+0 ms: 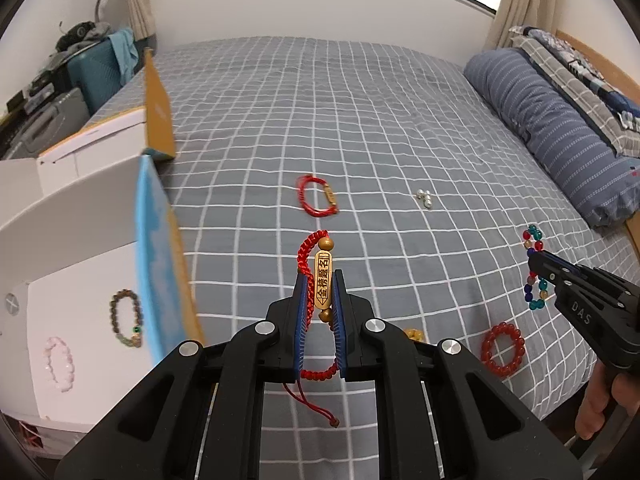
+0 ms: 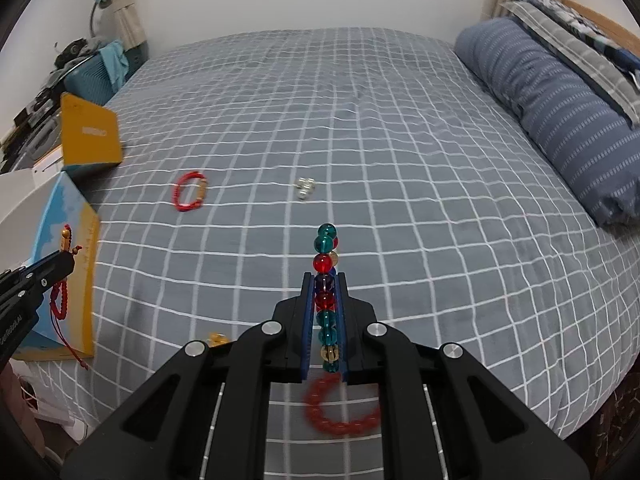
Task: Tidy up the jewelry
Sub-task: 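Carry both bracelets over the open white box with both tools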
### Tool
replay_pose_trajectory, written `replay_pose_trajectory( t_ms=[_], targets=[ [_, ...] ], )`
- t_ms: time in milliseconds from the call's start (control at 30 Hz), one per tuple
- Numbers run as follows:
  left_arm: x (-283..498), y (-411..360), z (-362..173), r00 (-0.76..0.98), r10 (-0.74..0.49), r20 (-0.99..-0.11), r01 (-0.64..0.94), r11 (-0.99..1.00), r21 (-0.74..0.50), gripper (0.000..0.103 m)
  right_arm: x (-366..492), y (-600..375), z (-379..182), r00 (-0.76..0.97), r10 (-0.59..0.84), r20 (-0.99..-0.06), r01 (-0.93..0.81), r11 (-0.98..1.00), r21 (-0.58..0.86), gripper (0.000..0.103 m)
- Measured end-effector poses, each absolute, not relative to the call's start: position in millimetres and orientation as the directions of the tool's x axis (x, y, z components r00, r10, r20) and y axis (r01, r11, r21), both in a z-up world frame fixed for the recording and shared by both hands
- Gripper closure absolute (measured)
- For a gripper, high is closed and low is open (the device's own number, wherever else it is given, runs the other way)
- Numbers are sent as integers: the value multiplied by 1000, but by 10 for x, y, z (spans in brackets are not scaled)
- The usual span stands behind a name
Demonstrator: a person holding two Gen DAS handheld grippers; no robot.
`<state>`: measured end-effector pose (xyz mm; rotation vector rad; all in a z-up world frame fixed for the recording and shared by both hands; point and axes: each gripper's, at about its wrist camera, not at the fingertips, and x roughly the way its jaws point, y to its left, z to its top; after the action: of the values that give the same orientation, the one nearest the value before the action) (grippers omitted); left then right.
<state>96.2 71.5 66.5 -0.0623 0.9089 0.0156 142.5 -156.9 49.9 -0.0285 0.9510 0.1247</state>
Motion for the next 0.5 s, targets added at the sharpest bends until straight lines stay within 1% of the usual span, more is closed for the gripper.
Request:
replay_pose_trajectory(
  t_ms=[500],
  targets=[
    [560, 1350, 1052, 652, 44, -757, -136, 989, -60, 92, 1239, -769, 884, 593, 171, -787, -233, 972, 35, 94]
  ],
)
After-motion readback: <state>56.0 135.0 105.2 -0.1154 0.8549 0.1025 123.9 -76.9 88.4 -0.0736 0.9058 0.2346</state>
